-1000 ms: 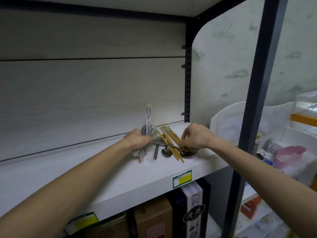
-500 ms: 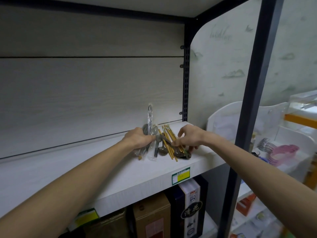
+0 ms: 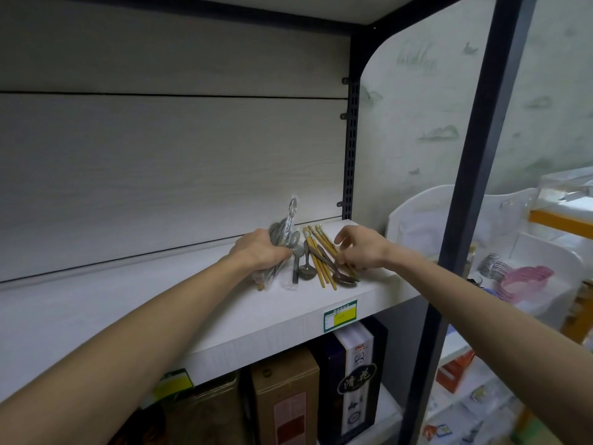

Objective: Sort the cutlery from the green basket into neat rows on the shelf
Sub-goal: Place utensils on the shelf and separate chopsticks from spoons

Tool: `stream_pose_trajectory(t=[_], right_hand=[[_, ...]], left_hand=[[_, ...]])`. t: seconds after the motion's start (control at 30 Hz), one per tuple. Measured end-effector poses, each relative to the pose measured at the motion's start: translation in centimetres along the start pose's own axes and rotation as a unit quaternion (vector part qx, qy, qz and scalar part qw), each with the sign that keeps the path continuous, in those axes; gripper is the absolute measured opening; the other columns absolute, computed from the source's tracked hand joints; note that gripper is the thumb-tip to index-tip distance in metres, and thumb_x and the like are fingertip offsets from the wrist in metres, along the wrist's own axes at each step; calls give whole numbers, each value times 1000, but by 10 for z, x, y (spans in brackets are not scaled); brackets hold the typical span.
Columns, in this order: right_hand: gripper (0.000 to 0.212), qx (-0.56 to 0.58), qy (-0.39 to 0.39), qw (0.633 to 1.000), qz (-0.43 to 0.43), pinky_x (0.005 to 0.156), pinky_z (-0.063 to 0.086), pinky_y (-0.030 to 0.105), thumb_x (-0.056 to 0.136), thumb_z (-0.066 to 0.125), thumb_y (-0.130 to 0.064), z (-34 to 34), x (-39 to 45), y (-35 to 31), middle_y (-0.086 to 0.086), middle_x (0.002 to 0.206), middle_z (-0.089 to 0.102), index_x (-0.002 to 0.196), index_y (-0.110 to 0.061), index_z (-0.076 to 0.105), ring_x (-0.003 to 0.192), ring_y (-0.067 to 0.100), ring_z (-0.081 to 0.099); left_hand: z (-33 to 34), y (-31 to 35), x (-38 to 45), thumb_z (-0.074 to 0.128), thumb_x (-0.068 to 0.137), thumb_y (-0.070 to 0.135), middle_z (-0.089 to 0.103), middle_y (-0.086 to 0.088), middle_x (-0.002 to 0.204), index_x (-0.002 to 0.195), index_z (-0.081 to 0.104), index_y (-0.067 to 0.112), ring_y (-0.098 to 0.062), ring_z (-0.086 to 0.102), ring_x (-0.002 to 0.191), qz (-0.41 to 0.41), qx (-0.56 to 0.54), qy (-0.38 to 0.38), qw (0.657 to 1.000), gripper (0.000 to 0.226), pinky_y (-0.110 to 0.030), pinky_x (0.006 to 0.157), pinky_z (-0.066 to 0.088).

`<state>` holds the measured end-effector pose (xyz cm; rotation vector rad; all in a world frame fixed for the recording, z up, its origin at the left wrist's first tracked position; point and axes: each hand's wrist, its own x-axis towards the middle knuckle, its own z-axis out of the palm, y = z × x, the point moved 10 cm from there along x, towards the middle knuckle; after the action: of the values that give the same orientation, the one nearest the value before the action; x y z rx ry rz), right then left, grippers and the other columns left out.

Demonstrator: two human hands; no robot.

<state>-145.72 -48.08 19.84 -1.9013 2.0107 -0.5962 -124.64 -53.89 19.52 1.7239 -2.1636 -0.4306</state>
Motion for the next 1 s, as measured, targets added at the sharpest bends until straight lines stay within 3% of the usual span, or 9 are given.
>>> stream_pose_trajectory(t=[0.1,0.2,0.3,0.37,0.53,0.63,0.8,0.9,1.0], right_hand=[[22,-45,28,998,-19,89,53,34,84,72,-21,-5,0,6,2,111,70,106,-18,70,99,19,64],[12,-67,72,994,-37,79,53,33,88,67,-33,-8,-6,0,-2,98,74,91,-24,74,91,18,67],[38,-84,109,990,-21,63,49,29,86,64,-56,-12,-10,-11,-1,78,73,81,-20,76,74,15,65],[50,-109,70,991,10,67,53,32,81,66,-66,-5,-7,-13,0,77,72,79,-18,76,75,16,65],[42,-118,-32,991,52,80,55,35,78,74,-56,10,7,-15,3,90,69,85,-14,69,89,21,65],[36,-110,-65,989,73,72,51,32,79,76,-46,13,10,-18,4,88,64,78,-14,59,85,21,62],[31,-73,-119,984,115,50,37,25,83,75,-33,19,5,-22,6,70,55,79,-11,54,55,18,46],[29,-43,-126,985,110,48,32,25,83,72,-32,22,5,-21,7,67,52,77,-11,54,52,20,42],[28,-20,-86,993,78,55,40,30,89,66,-30,18,7,-26,10,70,55,76,-8,57,63,26,49]], left_hand=[[0,-5,0,69,85,51,64,-1,83,85,59,19,-22,62,81,-11,-18,-11,1000,33,-32,70,49],[-2,-10,1,70,83,50,66,-4,89,93,63,15,-25,64,88,-23,-31,-15,999,36,-30,73,49],[-3,-15,2,71,82,50,68,-7,96,101,66,13,-27,64,91,-31,-39,-15,999,41,-29,74,49],[-3,-17,2,72,82,50,67,-5,92,99,65,13,-26,64,89,-33,-43,-15,998,40,-29,74,49],[-6,-24,4,71,82,49,62,-3,82,90,61,15,-23,62,81,-33,-36,-17,999,37,-29,69,46],[-9,-33,3,71,81,50,62,-2,81,94,61,15,-24,63,83,-40,-39,-16,998,39,-29,69,46],[-11,-40,4,71,80,51,64,-3,85,94,61,15,-24,64,86,-38,-38,-18,998,39,-31,72,50],[-15,-45,4,72,79,50,64,-2,84,89,60,17,-24,64,84,-38,-37,-17,998,37,-31,72,49],[-17,-50,5,72,78,50,63,-2,82,82,56,18,-24,64,85,-38,-40,-16,998,36,-32,74,50]])
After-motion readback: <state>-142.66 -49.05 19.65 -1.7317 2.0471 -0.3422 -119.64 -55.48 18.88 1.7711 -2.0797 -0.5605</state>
